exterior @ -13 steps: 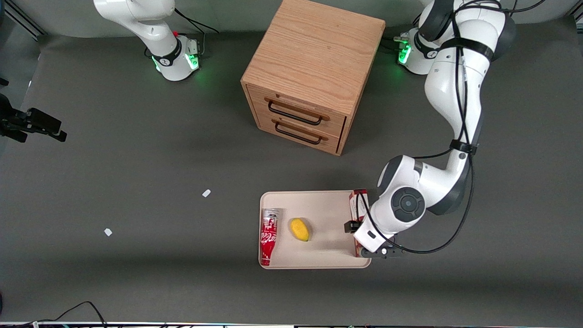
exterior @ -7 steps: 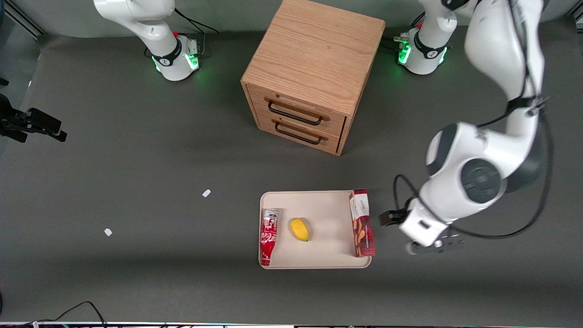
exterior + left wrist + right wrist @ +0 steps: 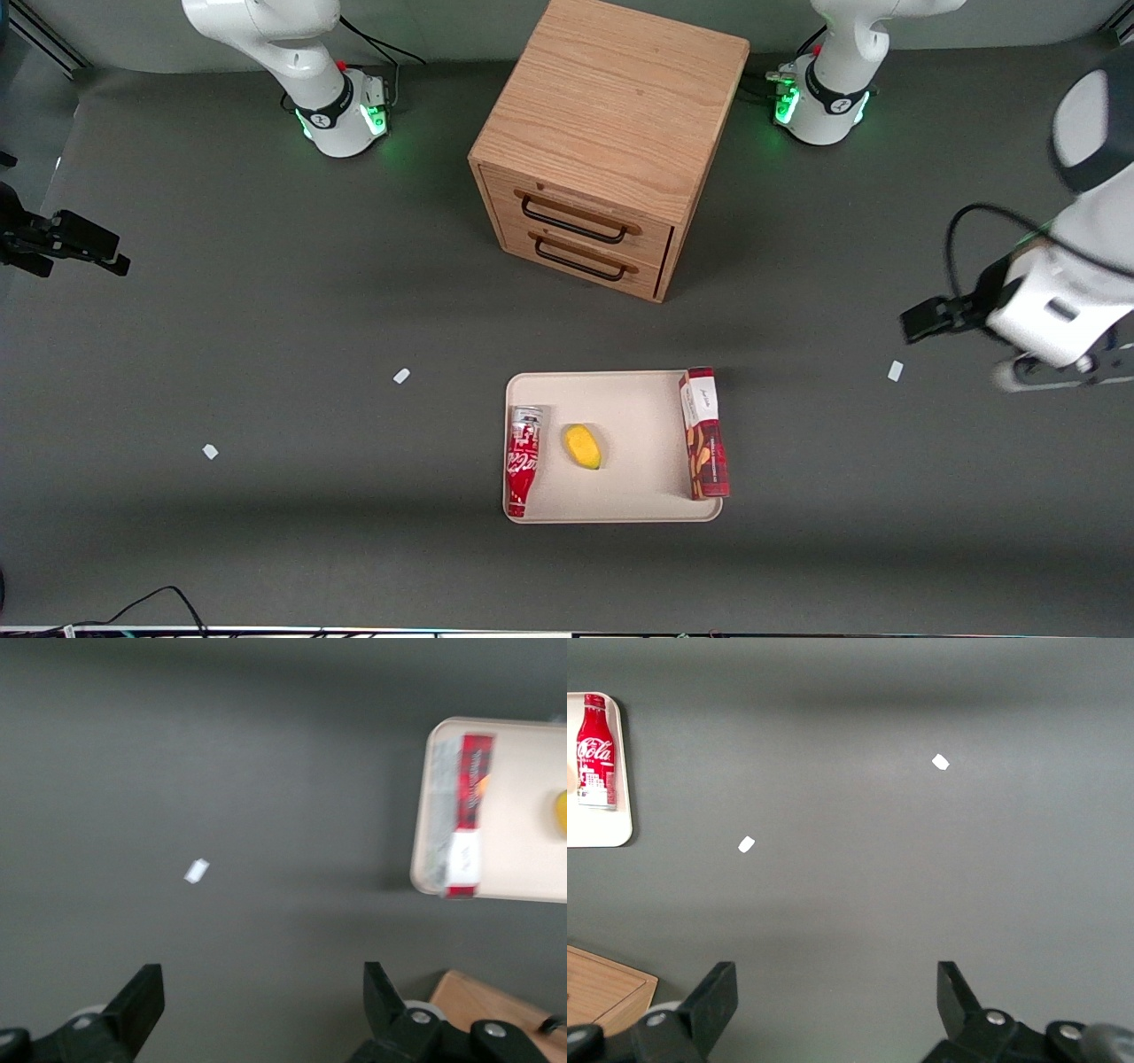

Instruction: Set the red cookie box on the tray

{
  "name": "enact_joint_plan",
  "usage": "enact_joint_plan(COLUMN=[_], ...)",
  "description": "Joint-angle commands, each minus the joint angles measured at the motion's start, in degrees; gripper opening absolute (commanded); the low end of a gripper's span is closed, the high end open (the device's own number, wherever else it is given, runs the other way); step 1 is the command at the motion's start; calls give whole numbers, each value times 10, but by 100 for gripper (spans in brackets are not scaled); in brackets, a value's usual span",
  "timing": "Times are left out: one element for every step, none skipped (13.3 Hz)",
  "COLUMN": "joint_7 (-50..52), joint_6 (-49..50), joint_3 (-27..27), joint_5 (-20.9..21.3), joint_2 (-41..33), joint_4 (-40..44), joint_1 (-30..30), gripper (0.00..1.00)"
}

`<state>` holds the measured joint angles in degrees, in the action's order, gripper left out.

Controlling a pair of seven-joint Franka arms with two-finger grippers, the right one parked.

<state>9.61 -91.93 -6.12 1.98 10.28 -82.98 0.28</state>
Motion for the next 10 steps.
enact_joint_plan(joint_7=[-66,-81,-85,-85,-86,-86,-86,-95,-104,-105], joint_6=[-21,-17,-10,-5,3,11,14,13,13,11], joint_3=[7,8,8,8,8,7,7,7,7,7], joint_5=[-8,-8,-8,-8,-8,-8,-8,-9,-9,-9], joint_2=[-109,-132,-147,-160,-167,-173,-175,-175,-175,-174], joint_4=[-125,-140,-150,-153,-153,-152,-152,-152,-151,-151], joint_1=[24,29,30,31,31,30,30,30,30,29], gripper=[100,100,100,100,100,100,100,100,100,100])
